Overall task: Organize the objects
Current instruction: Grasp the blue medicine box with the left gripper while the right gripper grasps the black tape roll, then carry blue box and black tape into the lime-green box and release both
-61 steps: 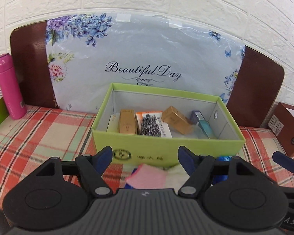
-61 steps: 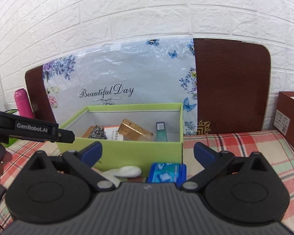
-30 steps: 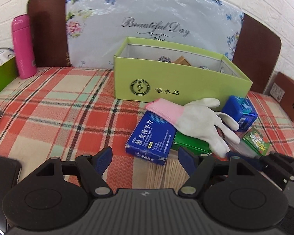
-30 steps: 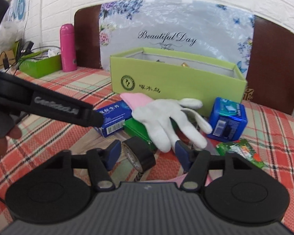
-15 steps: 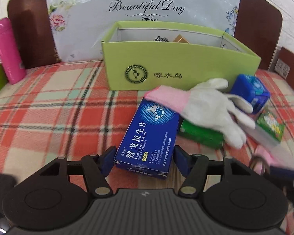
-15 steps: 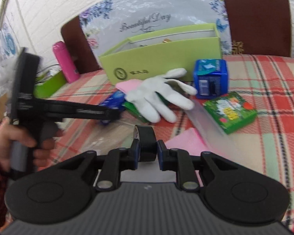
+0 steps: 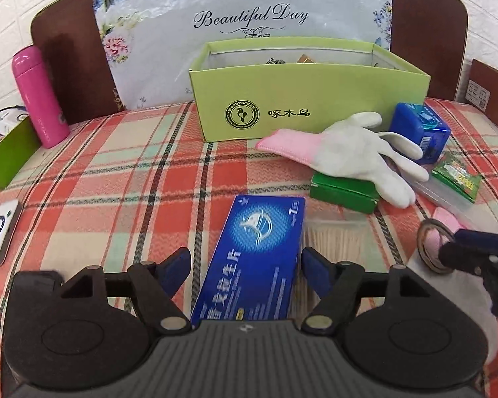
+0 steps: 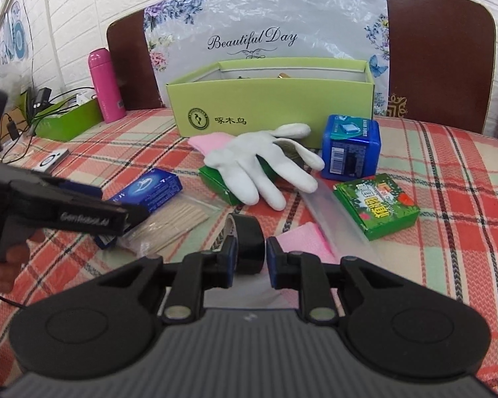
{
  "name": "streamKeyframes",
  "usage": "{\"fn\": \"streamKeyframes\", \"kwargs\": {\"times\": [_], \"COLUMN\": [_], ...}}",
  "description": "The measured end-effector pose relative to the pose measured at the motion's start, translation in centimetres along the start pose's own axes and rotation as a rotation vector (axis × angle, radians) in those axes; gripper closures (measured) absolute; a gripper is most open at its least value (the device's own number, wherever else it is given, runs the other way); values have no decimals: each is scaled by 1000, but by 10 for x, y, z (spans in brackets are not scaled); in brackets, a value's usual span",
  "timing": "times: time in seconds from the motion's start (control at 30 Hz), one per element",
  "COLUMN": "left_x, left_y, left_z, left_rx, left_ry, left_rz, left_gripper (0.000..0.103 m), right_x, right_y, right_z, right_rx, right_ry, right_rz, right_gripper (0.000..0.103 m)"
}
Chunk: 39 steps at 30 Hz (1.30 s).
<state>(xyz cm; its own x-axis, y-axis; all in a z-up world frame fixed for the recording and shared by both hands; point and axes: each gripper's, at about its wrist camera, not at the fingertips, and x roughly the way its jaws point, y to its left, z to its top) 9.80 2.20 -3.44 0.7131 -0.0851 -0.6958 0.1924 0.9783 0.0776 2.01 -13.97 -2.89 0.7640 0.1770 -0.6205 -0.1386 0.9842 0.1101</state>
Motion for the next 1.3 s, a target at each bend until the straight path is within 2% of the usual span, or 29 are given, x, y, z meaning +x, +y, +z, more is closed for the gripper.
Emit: {"fn": "streamKeyframes", "kwargs": {"times": [0.17, 0.37, 0.4, 0.47, 0.5, 0.6, 0.77, 0.93, 1.03, 1.3], "left_x": [7, 11, 12, 11, 10, 6, -17, -45, -51, -57], "left_y": [8, 12, 13, 15, 16, 15, 21, 19, 14, -14], "left_z": [2, 2, 1, 1, 0, -1, 4, 29, 52, 127], "left_rx": [-46, -67, -70, -87, -95, -87, -106, -99, -105, -101], "left_ry": [13, 14, 14, 15, 17, 16, -35, -129, -176, -309], "left_rz": [-42, -46, -50, -84, -99, -91, -106, -149, -200, -290], "left_gripper": [27, 25, 26, 38, 39, 41, 41, 41, 41, 41], "right_x": [0, 7, 8, 12, 13, 13, 9, -3, -9, -12], "right_y": [0, 2, 3, 4, 5, 6, 4, 2, -1, -21], "right_z": [1, 2, 2, 1, 0, 0, 3, 16, 33, 85], "right_rx": [-22, -41, -42, -46, -48, -50, -38, -35, -48, -71], "right_ry": [-1, 10, 14, 28, 34, 36, 21, -41, -102, -249], "right_rz": [-7, 5, 11, 14, 16, 35, 34, 37, 23, -69], "right_gripper": [83, 82, 80, 80, 80, 85, 85, 85, 85, 85]}}
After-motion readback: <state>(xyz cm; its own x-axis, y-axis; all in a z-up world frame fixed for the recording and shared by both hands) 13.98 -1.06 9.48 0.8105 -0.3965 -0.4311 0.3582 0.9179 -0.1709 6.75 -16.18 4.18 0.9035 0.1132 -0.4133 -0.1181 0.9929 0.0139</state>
